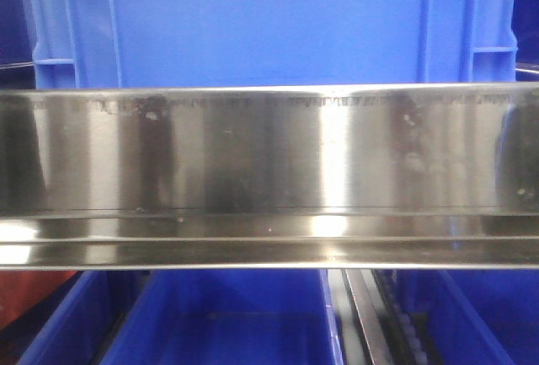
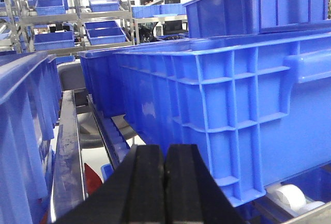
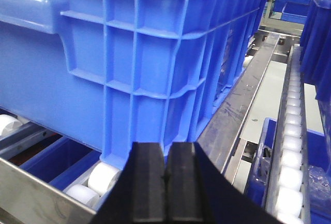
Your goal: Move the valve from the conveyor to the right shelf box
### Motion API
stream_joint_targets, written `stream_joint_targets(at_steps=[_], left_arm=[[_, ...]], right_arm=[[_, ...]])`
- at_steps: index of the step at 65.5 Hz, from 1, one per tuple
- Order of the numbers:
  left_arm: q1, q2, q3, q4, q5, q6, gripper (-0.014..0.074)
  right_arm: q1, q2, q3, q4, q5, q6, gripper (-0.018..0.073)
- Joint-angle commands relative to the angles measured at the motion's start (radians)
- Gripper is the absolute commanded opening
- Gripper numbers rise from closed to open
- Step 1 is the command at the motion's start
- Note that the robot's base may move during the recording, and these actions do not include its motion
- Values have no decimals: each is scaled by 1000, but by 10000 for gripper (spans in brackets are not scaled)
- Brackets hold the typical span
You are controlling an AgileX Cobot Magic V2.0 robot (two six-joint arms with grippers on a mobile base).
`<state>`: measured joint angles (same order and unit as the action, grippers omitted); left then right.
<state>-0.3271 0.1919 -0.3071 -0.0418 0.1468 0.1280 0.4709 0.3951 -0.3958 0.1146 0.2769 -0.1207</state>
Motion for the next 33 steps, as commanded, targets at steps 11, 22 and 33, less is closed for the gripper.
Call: stream_joint_targets(at_steps=[11, 22, 33], left_arm=[[6, -6, 3, -8, -24, -8, -111], [6, -6, 3, -8, -24, -8, -111], [6, -6, 3, -8, -24, -8, -111]], right_arm=[[1, -5, 1, -9, -28, -1, -158], [1, -5, 1, -9, -28, -1, -158], [1, -5, 1, -9, -28, -1, -158]])
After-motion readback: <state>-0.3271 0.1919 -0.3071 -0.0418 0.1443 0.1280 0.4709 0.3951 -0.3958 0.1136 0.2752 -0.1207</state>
